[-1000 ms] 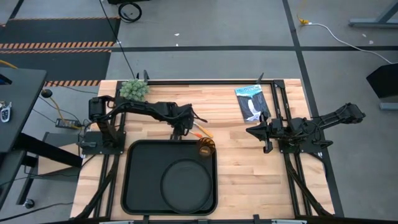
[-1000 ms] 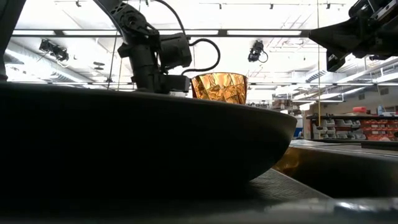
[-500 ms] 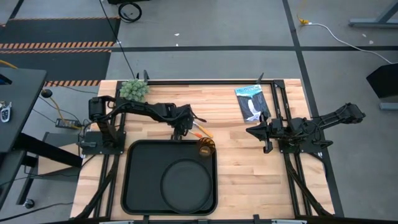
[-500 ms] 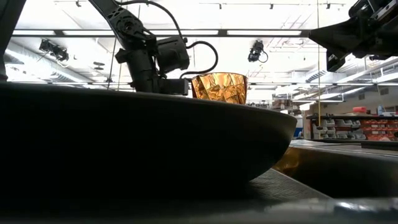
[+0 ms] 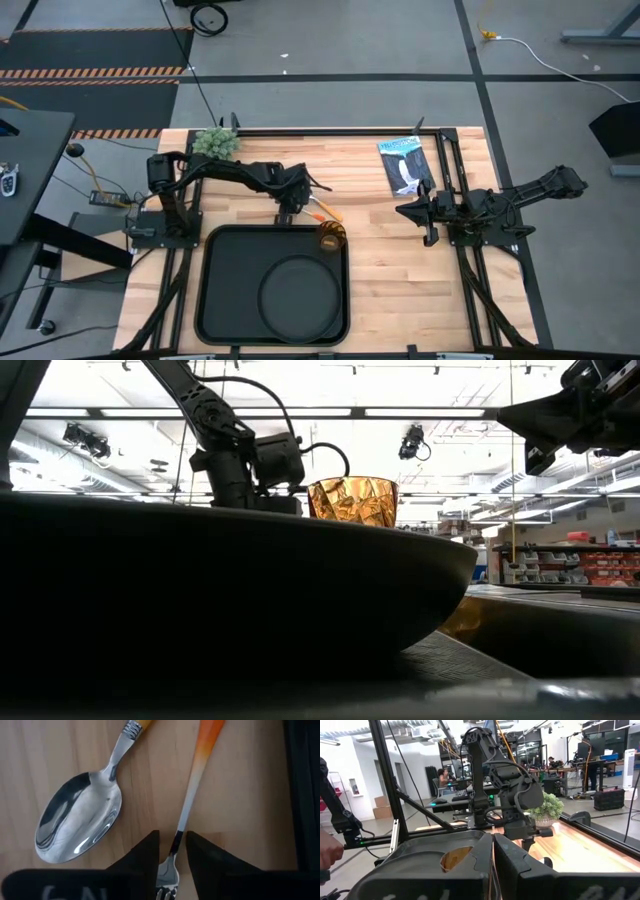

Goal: Pick and place plate/cup/fork/spoon on tray
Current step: Put the orange fork on the black tray on the left of the black plate

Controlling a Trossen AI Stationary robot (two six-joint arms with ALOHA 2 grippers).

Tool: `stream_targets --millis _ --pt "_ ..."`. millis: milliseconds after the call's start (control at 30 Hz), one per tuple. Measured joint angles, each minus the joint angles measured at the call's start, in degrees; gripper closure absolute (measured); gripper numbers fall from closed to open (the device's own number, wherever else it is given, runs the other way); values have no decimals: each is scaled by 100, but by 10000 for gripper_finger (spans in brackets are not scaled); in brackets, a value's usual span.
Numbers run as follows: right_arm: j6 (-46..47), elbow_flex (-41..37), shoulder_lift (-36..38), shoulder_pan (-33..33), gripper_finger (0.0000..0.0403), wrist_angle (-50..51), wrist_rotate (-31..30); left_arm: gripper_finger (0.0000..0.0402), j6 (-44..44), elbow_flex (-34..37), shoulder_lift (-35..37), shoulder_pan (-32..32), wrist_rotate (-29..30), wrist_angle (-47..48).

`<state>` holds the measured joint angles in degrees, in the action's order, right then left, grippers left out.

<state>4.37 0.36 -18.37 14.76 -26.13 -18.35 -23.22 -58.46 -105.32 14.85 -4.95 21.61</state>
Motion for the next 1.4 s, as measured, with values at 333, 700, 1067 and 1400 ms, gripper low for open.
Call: stream_targets --millis 333,700,1067,1400 --pt "1 -2 0 -1 380 2 0 366 -59 2 -11 -2 22 -49" --pt "0 0 0 0 380 2 0 382 -296 -362 -31 -3 169 566" --pt "-1 -2 0 0 380 2 0 382 -449 -1543 -7 -1 388 2073" --pt "-1 -2 0 -2 380 2 0 382 -267 -2958 2 -88 312 3836"
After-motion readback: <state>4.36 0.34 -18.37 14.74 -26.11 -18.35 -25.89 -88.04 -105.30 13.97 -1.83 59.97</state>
